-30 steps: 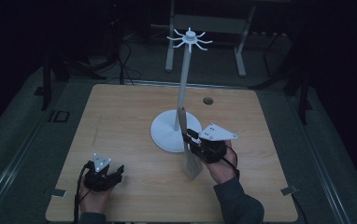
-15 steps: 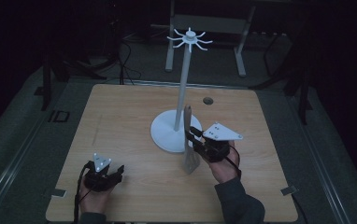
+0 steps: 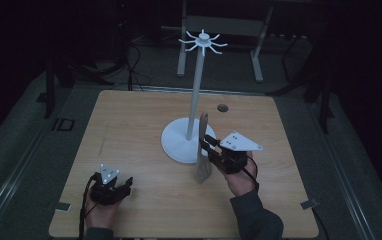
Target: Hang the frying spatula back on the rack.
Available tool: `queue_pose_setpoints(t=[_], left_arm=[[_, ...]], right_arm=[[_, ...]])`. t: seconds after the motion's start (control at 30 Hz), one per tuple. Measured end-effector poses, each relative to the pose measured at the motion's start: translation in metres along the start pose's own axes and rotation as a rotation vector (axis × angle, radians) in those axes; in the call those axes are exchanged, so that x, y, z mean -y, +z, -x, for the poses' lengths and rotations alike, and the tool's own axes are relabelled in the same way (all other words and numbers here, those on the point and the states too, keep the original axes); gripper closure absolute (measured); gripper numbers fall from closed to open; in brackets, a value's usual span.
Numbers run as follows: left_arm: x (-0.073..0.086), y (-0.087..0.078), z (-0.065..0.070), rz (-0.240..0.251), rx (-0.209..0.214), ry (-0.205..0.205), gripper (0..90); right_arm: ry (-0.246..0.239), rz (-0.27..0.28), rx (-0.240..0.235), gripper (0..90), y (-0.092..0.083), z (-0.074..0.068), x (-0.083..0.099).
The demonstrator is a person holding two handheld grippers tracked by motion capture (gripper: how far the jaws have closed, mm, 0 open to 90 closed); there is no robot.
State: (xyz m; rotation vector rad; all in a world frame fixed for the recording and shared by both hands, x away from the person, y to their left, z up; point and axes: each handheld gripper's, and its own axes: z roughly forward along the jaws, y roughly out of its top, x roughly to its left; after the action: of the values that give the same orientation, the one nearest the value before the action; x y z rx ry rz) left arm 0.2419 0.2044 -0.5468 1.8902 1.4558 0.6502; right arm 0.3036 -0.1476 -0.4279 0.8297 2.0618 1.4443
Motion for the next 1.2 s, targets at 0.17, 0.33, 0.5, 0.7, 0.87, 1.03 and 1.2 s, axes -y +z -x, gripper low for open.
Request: queue_pose_setpoints(t=[0.17,0.33,0.5,0.7,0.87,1.03,1.2], left_arm=[[0.000,0.000,0.000,0.000,0.000,0.000,41.9],[0.000,0.000,0.000,0.003,0.000,0.000,41.9],[0.000,0.000,0.000,0.002,0.000,0.002,41.9],[-0.003,-0.001,0.005,0.023,0.026,0.017,41.9],[-0.017,-0.003,0.027,0.098,0.097,0.086,41.9],[-0.042,-0.002,0.056,0.176,0.159,0.134,42.7],[-0.073,0.002,0.094,0.259,0.215,0.197,44.3]], right_arm=[[0.006,0.009,0.003,74.5,0.000,0.001,0.000],[0.007,0.017,0.006,74.5,-0.001,0.001,0.001],[0.006,0.034,0.008,74.5,-0.004,0.001,0.002],[0.001,0.046,0.002,74.5,-0.005,0.001,0.004],[-0.002,0.055,0.002,74.4,-0.006,0.001,0.006],[-0.001,0.067,0.009,74.4,-0.007,0.001,0.008],[0.004,0.076,0.012,74.4,-0.009,0.003,0.010]])
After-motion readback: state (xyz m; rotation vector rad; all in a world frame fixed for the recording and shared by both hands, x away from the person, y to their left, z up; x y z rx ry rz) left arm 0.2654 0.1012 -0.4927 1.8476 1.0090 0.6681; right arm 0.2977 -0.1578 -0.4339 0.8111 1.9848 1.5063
